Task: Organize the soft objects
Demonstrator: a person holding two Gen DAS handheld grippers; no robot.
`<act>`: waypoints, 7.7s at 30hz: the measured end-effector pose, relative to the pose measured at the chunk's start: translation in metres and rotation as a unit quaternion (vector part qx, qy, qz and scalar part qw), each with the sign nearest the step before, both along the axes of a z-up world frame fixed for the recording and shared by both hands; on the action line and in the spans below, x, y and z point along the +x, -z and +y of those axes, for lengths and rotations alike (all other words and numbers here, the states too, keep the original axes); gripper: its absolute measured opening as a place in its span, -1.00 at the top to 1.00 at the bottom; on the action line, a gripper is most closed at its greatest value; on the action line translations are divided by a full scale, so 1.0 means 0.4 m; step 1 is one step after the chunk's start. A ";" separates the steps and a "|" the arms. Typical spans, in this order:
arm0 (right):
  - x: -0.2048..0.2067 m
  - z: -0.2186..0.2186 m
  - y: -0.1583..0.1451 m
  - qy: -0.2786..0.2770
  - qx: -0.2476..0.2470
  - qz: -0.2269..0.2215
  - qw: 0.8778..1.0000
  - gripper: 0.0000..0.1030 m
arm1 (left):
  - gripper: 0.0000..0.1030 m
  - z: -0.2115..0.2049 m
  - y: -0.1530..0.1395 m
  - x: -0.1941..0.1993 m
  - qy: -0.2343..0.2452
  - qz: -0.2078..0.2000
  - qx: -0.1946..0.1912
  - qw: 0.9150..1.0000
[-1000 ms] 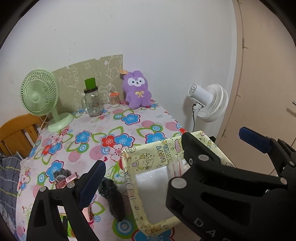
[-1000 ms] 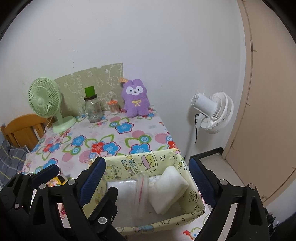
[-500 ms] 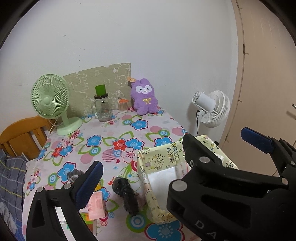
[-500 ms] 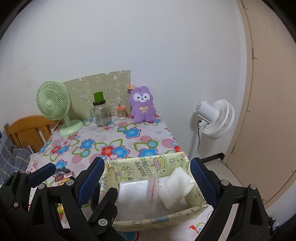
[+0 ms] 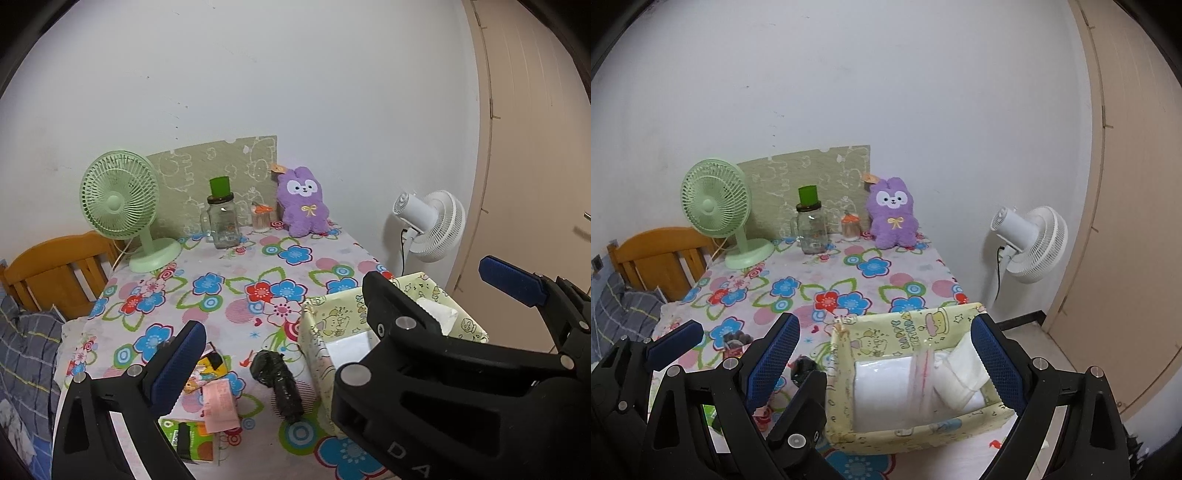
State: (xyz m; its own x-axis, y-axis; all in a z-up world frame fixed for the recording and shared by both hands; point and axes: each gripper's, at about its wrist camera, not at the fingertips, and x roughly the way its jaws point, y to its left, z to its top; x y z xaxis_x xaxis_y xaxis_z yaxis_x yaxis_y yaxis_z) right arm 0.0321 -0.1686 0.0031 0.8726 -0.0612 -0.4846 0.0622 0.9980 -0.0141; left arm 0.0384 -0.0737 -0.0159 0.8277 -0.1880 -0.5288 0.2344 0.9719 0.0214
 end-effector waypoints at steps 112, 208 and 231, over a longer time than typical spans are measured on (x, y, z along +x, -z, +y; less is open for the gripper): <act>0.149 0.282 0.446 -0.080 0.012 0.158 0.984 0.92 | -0.46 0.284 0.400 0.087 -0.095 0.149 0.004 0.984; 0.149 0.349 0.337 -0.116 -0.007 0.161 0.980 0.19 | -0.41 0.329 0.284 0.065 -0.111 0.127 0.009 0.986; 0.108 0.290 0.166 -0.122 -0.004 0.100 0.988 0.19 | -0.41 0.267 0.129 0.035 -0.092 0.067 0.003 0.993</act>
